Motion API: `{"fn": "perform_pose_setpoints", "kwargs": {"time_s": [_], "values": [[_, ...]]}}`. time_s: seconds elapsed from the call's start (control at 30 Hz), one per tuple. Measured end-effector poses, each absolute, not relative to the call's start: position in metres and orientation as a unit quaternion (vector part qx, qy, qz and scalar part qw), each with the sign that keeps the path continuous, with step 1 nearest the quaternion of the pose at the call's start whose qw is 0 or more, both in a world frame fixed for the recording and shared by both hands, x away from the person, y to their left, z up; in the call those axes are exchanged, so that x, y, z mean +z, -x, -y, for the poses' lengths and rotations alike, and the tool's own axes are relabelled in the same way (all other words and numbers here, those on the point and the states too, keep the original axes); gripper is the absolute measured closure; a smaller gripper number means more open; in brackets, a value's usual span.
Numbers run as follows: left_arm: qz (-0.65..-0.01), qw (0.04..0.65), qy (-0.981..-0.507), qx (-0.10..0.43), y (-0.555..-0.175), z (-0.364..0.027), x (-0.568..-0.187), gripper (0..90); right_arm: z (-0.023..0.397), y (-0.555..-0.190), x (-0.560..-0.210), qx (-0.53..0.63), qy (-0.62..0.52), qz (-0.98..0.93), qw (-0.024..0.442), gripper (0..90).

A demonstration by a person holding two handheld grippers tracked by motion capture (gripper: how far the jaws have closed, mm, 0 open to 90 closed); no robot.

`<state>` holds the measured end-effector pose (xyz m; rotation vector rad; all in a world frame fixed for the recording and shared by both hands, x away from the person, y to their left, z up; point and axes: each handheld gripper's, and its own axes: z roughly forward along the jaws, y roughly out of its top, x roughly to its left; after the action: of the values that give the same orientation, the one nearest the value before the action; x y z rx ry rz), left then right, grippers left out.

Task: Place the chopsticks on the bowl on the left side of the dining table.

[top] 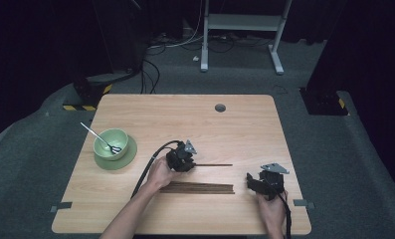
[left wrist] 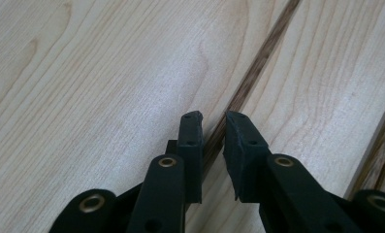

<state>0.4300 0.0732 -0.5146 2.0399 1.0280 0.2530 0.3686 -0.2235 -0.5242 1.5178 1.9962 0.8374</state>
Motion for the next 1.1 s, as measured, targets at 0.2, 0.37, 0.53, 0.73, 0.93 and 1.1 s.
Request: {"fn": "perform_pose_setpoints", "kwargs": {"time_s": [0.2, 0.37, 0.53, 0.73, 0.93, 1.1], "values": [[-0.407, 0.407, -0.812, 0.097, -0.4302, -0.074, -0.5141, 77.6, 0.2235, -0.3687, -0.5242, 0.307, -0.556, -0.732, 0.246, 23.2], [-0.401, 0.397, -0.82, 0.095, -0.4307, -0.0765, -0.5132, 79.7, 0.2235, -0.3687, -0.5242, 0.307, -0.556, -0.732, 0.246, 23.2], [-0.408, 0.408, -0.811, 0.098, -0.4315, -0.0762, -0.5144, 82.0, 0.2234, -0.3687, -0.5242, 0.307, -0.556, -0.732, 0.246, 23.2], [-0.4, 0.394, -0.822, 0.101, -0.4345, -0.0795, -0.5131, 83.2, 0.2234, -0.3686, -0.5242, 0.307, -0.556, -0.732, 0.246, 23.2], [-0.4, 0.392, -0.822, 0.103, -0.4373, -0.0775, -0.513, 83.4, 0.2234, -0.3686, -0.5242, 0.307, -0.556, -0.732, 0.246, 23.2], [-0.399, 0.395, -0.822, 0.1, -0.438, -0.0783, -0.513, 83.8, 0.2234, -0.3686, -0.5242, 0.307, -0.556, -0.732, 0.246, 23.2]]}}
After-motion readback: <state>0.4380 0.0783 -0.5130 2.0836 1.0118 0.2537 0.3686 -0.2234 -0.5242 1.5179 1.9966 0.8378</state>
